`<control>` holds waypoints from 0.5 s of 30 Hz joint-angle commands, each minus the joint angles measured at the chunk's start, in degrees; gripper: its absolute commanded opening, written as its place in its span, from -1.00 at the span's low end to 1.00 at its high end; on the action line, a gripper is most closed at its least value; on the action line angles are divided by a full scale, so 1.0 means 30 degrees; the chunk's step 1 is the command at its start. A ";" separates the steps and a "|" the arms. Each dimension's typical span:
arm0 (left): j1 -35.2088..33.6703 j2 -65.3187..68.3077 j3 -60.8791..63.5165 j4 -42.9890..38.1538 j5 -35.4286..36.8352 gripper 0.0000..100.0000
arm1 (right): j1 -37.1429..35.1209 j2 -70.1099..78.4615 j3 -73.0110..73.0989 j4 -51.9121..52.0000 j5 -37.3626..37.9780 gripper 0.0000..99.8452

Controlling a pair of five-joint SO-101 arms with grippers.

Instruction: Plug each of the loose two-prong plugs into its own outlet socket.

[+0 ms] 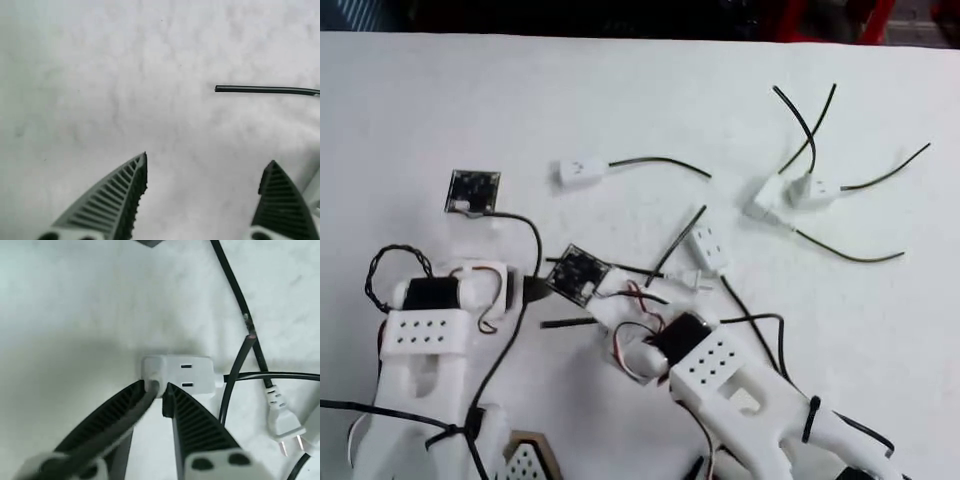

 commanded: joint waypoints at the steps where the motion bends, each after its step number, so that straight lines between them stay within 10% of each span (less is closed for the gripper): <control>1: -0.0161 -0.0571 -0.0117 -0.0352 -0.0147 -0.31 | 0.0220 0.0513 -0.1084 0.1480 -0.0176 -0.88; 15: -0.0161 -0.0571 -0.0088 -0.0352 -0.0147 -0.31 | 0.0161 0.0513 -0.2755 0.2418 -0.1289 -0.80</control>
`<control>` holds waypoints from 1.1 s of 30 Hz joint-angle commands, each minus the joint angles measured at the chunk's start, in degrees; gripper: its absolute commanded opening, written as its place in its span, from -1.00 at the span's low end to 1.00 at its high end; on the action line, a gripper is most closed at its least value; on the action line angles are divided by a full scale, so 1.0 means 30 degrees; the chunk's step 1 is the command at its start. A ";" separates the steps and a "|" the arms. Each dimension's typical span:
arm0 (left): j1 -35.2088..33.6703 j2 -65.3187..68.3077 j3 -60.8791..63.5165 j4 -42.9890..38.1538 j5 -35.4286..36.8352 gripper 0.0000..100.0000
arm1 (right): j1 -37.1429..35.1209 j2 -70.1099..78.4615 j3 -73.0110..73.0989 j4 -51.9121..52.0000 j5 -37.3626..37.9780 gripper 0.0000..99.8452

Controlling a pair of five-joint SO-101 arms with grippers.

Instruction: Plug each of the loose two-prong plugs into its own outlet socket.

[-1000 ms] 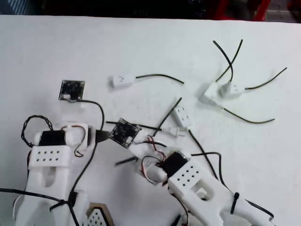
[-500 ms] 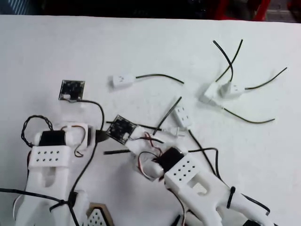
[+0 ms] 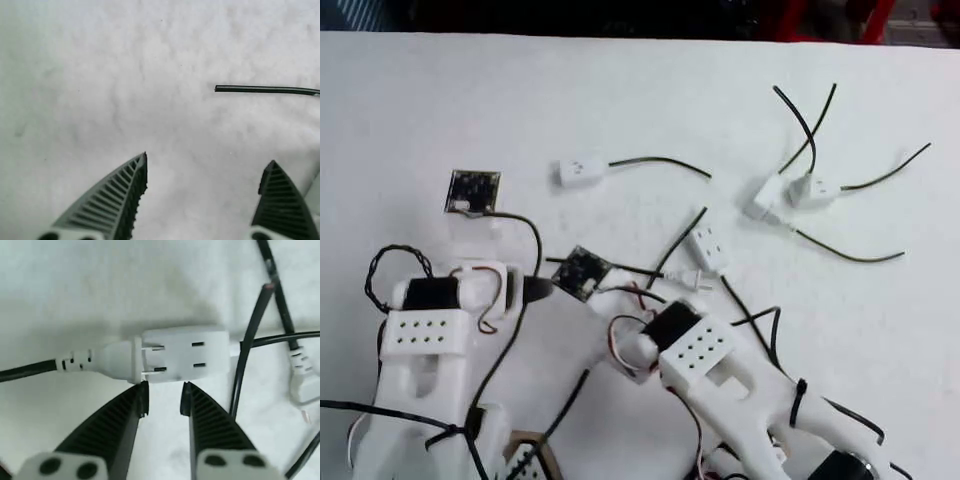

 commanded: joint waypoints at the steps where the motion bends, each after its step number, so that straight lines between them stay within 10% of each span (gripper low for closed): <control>1: -0.0161 -0.0542 -0.0088 -0.0352 -0.0147 -0.31 | 0.0015 -0.0073 -0.1084 0.0220 -0.0205 -0.80; 14: -0.1890 -0.0513 -0.0205 -0.1289 -0.0088 -0.31 | -0.2623 -0.6081 -0.0674 0.4059 0.2989 -0.79; 33: -0.3619 -0.0454 -0.0264 -0.1612 -0.0088 -0.31 | -0.5729 -0.2212 -0.0293 0.0894 0.3223 -0.70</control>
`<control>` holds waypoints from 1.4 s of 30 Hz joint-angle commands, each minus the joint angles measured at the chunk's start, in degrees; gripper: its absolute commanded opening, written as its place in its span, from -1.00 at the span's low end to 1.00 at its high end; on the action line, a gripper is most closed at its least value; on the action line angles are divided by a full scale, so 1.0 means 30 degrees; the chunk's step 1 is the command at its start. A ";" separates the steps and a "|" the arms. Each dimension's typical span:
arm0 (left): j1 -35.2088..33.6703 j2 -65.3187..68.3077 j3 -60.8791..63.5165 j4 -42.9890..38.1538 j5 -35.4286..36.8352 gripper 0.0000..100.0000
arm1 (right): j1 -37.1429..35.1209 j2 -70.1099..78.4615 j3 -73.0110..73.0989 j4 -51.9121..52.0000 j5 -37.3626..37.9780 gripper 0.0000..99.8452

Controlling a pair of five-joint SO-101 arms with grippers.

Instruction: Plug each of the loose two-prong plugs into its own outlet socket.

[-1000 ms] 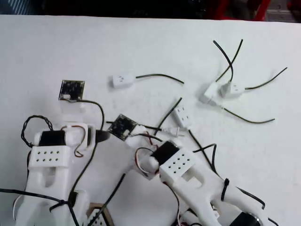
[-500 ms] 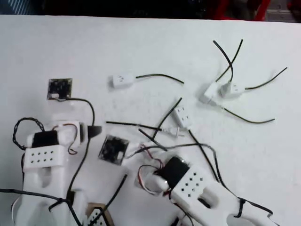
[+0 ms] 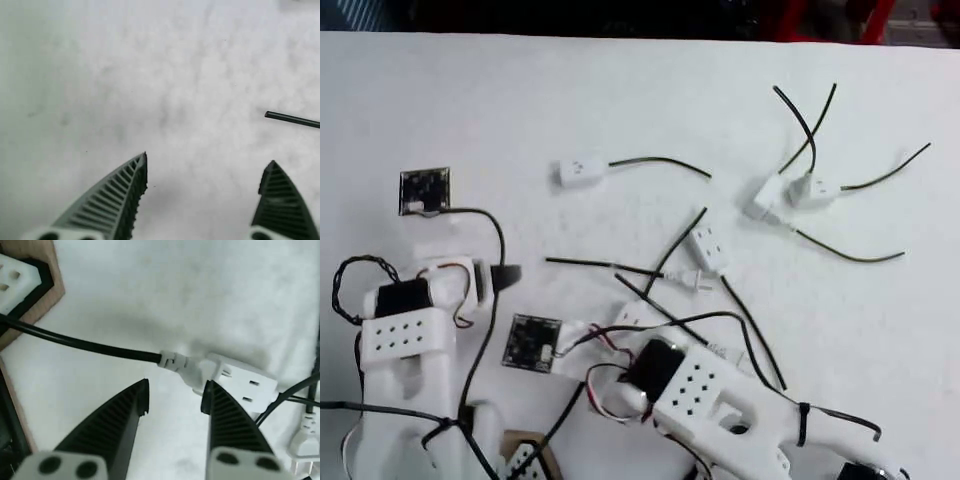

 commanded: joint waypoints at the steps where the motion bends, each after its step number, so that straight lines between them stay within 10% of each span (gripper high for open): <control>1: -0.0161 -0.0454 -0.0147 -0.0674 -0.0088 -0.31 | -0.0484 0.0190 0.0000 -0.0923 0.0088 -0.70; 13: -0.0161 -0.0454 0.0205 -0.1026 -0.0117 -0.31 | -0.0425 0.0103 0.1817 -0.3590 0.0117 -0.89; 21: -0.0161 -0.0454 0.0205 -0.0996 -0.0117 -0.31 | -0.0425 0.0190 0.1788 -0.2857 0.1495 -0.58; 42: -0.1919 -0.0454 -0.0176 -0.1143 0.0029 -0.31 | -0.0513 0.5231 -0.1289 0.0601 0.4249 -0.58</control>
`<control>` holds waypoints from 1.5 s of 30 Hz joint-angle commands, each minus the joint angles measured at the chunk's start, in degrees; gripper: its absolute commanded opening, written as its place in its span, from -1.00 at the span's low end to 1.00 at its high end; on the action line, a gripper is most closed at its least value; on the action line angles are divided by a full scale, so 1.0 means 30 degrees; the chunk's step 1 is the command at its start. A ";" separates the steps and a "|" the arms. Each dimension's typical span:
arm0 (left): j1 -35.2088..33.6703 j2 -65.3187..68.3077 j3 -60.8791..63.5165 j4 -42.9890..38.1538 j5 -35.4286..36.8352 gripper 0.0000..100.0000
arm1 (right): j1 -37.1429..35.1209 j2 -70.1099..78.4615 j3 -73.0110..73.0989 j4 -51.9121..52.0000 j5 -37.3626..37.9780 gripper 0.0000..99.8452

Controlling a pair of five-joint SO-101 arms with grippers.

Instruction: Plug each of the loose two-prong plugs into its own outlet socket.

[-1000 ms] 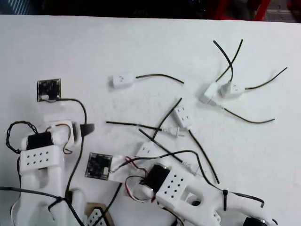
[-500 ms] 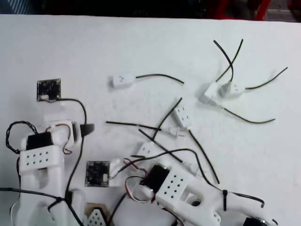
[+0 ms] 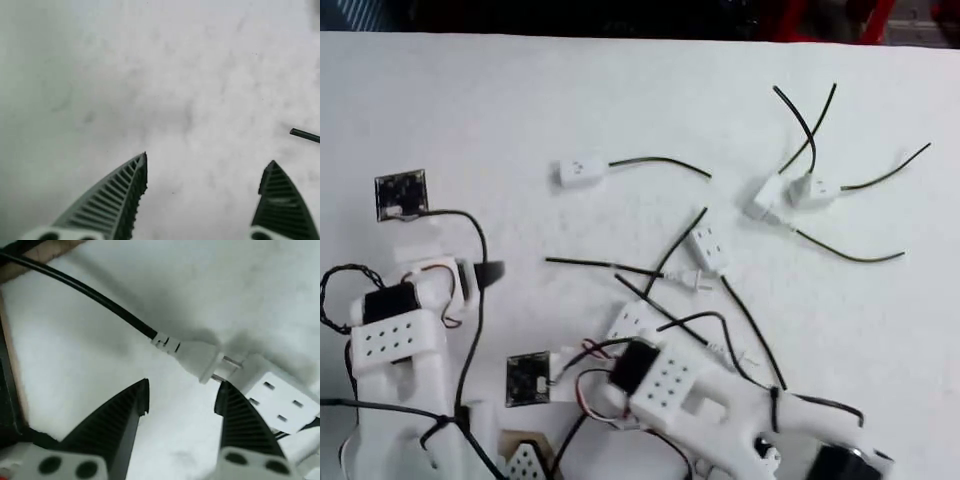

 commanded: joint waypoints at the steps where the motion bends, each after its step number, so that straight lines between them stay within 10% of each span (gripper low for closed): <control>1: -0.0190 -0.0454 -0.0498 -0.0352 0.0029 -0.31 | -0.0161 0.1919 -0.1700 0.0132 0.0205 -0.58; 20: -0.0103 -0.0454 -0.0410 -0.0322 -0.0029 -0.31 | -0.0190 0.6872 -0.3253 -0.1626 0.0234 -0.59; 28: -0.0103 -0.0454 -0.0410 -0.0264 -0.0059 -0.31 | -0.0015 0.7194 -0.3223 -0.1187 0.0234 -0.95; 45: -0.0073 -0.0454 -0.0381 -0.0322 -0.0059 -0.31 | 0.4703 0.7136 -0.3253 0.1744 0.0234 -0.97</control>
